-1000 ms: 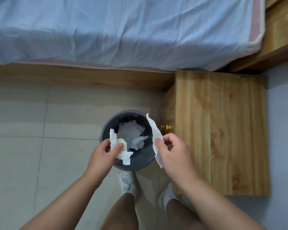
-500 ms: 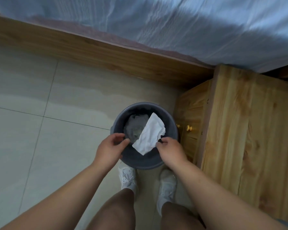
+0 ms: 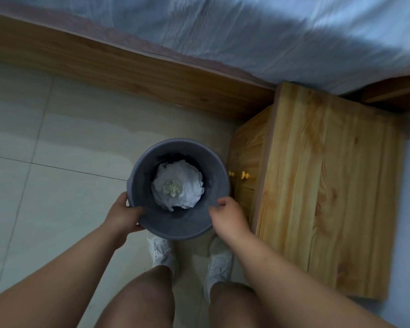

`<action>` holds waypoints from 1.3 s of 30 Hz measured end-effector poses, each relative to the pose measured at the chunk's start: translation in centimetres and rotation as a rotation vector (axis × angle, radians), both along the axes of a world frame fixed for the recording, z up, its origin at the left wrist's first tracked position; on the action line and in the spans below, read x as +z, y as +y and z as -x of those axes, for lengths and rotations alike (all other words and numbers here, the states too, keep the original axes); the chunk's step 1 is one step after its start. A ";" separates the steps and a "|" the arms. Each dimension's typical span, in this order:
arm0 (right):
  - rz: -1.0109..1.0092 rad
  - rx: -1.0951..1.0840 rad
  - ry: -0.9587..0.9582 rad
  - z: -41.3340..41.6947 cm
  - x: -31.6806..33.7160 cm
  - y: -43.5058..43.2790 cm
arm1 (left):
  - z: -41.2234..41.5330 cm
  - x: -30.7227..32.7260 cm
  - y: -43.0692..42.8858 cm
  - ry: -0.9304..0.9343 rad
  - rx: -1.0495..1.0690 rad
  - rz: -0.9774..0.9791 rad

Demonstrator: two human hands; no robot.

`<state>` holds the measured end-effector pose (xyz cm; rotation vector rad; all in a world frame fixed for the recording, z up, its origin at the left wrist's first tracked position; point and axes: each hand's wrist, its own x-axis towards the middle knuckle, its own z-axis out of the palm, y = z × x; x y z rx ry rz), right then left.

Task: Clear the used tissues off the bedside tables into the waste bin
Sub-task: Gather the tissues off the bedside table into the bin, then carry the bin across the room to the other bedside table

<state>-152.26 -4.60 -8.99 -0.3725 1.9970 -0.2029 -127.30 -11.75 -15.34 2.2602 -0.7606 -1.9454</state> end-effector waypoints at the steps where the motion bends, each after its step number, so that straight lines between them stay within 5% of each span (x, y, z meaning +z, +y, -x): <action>1: 0.008 0.002 0.000 0.1 0.7 0.1 | -0.3 0.9 0.4 -0.006 0.023 0.001; 14: 0.298 0.308 0.255 -3.0 22.4 -2.8 | -7.9 26.6 6.3 0.063 0.341 0.079; 28: 0.512 0.775 -0.058 -20.1 51.4 -11.4 | -24.6 56.7 10.1 0.081 0.619 0.364; 39: 0.600 0.839 -0.341 -37.2 58.1 -20.8 | -41.2 64.3 4.8 0.106 0.833 0.522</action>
